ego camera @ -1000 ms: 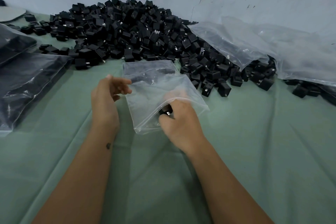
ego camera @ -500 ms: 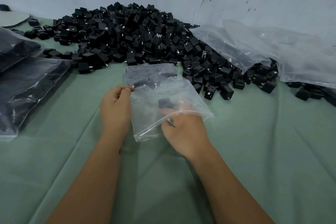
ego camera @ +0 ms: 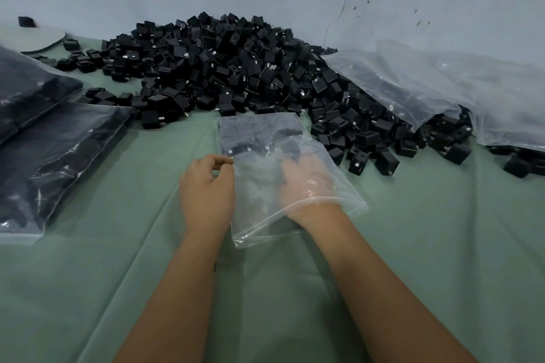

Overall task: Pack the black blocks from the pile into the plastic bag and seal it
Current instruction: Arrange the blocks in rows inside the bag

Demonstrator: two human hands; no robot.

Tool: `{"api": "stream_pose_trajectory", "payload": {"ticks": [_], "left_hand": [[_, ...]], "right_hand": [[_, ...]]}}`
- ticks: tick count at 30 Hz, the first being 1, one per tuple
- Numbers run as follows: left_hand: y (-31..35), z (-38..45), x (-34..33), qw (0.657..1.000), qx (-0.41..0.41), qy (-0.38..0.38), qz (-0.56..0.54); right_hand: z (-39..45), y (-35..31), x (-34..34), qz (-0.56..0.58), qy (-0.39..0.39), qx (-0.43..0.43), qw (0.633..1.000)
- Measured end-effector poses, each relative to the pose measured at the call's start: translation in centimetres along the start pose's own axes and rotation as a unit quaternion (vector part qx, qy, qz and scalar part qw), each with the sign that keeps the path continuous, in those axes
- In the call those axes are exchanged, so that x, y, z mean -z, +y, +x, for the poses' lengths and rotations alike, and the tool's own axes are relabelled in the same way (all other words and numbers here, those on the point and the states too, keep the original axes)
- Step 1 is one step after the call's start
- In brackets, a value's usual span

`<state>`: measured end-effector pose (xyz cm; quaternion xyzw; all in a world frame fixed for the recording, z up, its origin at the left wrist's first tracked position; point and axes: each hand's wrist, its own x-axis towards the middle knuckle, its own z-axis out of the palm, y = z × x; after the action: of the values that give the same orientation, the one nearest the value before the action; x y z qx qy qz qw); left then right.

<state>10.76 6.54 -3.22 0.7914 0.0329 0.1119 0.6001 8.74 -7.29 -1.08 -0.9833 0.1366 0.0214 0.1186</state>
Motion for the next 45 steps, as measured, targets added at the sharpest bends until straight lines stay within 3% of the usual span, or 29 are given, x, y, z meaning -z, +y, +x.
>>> {"api": "stream_pose_trajectory", "payload": {"ticks": [2,6,10,13,19,25,28,30,33,37,42,45], "left_hand": [[0.0,0.1,0.0,1.0,0.007,-0.005,0.005],[-0.2,0.2,-0.2,1.0,0.009,-0.005,0.014],[-0.4,0.4,-0.4,1.0,0.003,0.004,0.02],[-0.5,0.4,-0.4,1.0,0.0,-0.001,0.029],[-0.5,0.4,-0.3,1.0,-0.007,-0.009,0.029],[-0.6,0.4,-0.4,1.0,-0.001,-0.006,0.029],[-0.6,0.5,-0.3,0.999,-0.013,-0.011,0.039],[-0.5,0.5,-0.3,0.999,-0.019,-0.018,0.035],[-0.4,0.2,-0.2,0.999,-0.023,-0.018,0.03],[-0.5,0.1,0.0,0.999,-0.017,-0.015,0.039],[-0.6,-0.1,0.4,0.995,-0.03,-0.046,0.083],[-0.7,-0.3,0.6,0.992,-0.036,-0.052,0.106]], "right_hand": [[1.0,-0.4,0.0,0.01,0.003,-0.022,1.0],[1.4,-1.1,0.2,0.084,0.082,-0.063,0.991],[0.7,-1.3,0.3,0.026,0.099,-0.043,0.994],[0.5,-1.5,0.2,-0.009,0.066,-0.026,0.997],[1.0,-1.5,0.2,0.059,0.044,-0.021,0.997],[0.8,-1.8,-0.3,0.052,0.15,-0.017,0.987],[0.8,-1.8,-0.7,0.14,0.073,0.003,0.987],[0.2,-1.6,-0.8,0.128,0.042,0.002,0.991],[-1.7,-0.8,-0.9,0.074,0.085,0.009,0.994],[-4.9,1.0,-1.5,0.006,0.075,0.077,0.994],[-9.4,4.9,-1.4,0.225,0.129,0.169,0.951],[-11.3,7.8,-1.1,0.3,0.219,0.109,0.922]]}}
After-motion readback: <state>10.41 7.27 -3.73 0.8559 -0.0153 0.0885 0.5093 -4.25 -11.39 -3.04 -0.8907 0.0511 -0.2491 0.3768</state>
